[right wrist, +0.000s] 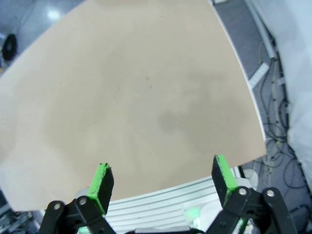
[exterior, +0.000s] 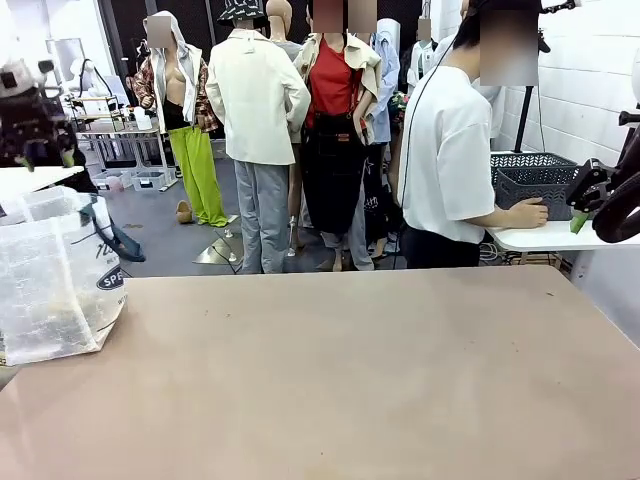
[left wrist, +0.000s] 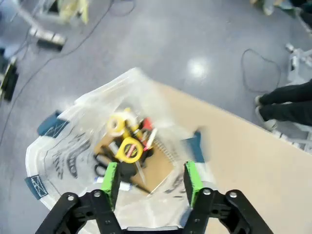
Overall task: Transfer purchased items from the store into the shopping bag.
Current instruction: Move the Reusable shopping bag to the right side of the table.
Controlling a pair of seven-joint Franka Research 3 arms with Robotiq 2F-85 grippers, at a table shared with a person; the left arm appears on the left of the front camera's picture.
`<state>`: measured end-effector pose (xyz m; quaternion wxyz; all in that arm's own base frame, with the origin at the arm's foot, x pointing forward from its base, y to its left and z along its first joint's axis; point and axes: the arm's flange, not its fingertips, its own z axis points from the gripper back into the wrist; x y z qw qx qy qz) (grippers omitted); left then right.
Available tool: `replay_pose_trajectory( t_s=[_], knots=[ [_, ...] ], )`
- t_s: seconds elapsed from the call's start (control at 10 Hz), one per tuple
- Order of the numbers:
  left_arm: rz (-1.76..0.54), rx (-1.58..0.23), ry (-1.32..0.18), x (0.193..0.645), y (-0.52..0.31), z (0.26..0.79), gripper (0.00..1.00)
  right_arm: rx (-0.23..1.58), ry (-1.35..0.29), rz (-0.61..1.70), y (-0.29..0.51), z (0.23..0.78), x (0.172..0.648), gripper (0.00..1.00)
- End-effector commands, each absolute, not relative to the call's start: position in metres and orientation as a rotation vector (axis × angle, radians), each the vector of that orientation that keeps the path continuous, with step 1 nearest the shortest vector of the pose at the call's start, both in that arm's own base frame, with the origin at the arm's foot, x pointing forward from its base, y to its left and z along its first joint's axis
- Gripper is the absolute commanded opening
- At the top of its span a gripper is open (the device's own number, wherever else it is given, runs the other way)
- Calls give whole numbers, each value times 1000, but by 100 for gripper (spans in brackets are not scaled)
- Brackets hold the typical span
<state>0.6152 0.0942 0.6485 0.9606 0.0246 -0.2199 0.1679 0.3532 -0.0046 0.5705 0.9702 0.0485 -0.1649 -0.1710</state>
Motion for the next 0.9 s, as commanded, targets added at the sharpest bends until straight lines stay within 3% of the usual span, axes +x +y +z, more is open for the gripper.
replay_pose_trajectory(
  t_s=[0.0,0.2,0.5,0.8],
  knots=[
    [226,-20,-599,580,63,653,100,76,-321,-332,-7,572,354,100],
    [63,-94,-671,546,9,659,100,76,-321,-332,-7,572,354,100],
    [-188,-241,-633,510,-93,605,100,76,-321,-332,-7,572,354,100],
    [-241,-291,-425,501,-162,543,100,76,-321,-332,-7,572,354,100]
  ],
)
